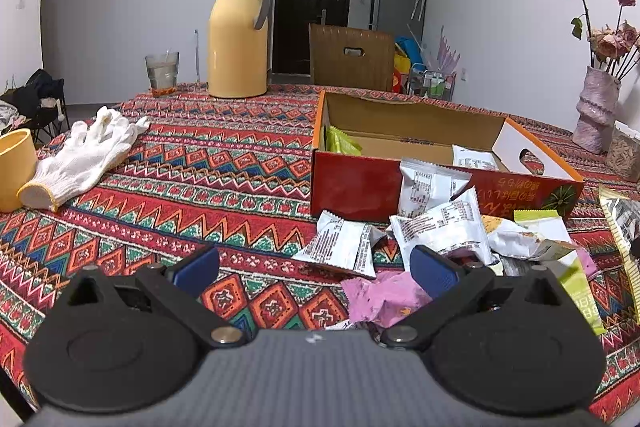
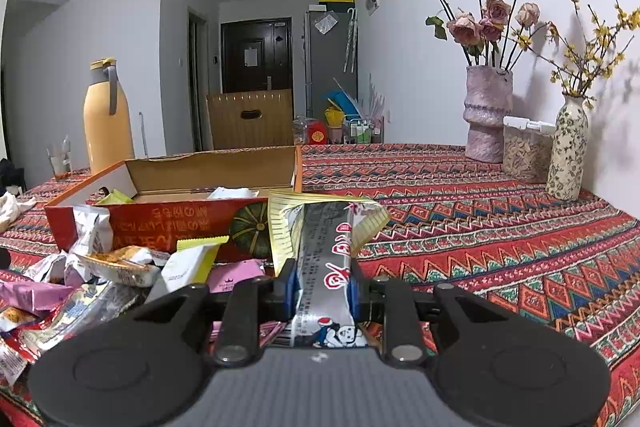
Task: Organize snacks
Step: 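Grasp a silver wafer bar with the right gripper while the left gripper approaches a pink cake, then grasp the pink cake packet with the left gripper and lift it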
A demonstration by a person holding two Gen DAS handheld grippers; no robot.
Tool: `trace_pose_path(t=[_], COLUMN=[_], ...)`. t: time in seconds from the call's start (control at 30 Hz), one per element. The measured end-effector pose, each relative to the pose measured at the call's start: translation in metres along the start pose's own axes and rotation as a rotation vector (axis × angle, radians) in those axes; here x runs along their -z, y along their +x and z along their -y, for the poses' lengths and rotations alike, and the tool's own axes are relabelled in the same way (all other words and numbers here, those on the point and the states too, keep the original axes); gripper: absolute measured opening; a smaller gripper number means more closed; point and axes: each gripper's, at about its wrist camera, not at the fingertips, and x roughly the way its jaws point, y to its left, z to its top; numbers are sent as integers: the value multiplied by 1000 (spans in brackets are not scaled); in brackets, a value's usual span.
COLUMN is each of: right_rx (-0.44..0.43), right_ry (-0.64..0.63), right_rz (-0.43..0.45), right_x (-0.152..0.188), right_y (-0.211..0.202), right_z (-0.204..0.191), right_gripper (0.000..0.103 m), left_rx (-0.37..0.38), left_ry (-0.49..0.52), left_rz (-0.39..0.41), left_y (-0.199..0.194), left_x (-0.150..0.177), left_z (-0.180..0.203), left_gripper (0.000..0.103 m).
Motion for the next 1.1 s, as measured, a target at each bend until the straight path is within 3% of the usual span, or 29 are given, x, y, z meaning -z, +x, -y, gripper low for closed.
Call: trace_pose_path(t=[0.2, 0.53, 0.87, 0.93, 1.0, 1.1], right_rx=[-1, -9, -33, -39, -44, -52], right_ry=[43, 81, 109, 112, 116, 123], right_rz=[-2, 9, 5, 2, 1, 1], right_x=[6, 8, 10, 11, 11, 12], right_y=[3, 0, 4, 5, 5, 7], right_z=[8, 14, 17, 18, 18, 18], right_gripper=[23, 23, 23, 23, 23, 23], left_rx=[8, 102, 94, 92, 93, 106], left_ry=[2, 16, 32, 37, 42, 32], left_rz=[-29, -117, -231, -246, -267, -286], left_y=[4, 16, 43, 46, 50, 52], left_x=[1, -2, -8, -7, -6, -6], left_z=[2, 23, 47, 49, 52, 52], left_gripper=[103, 103, 103, 101, 89, 79])
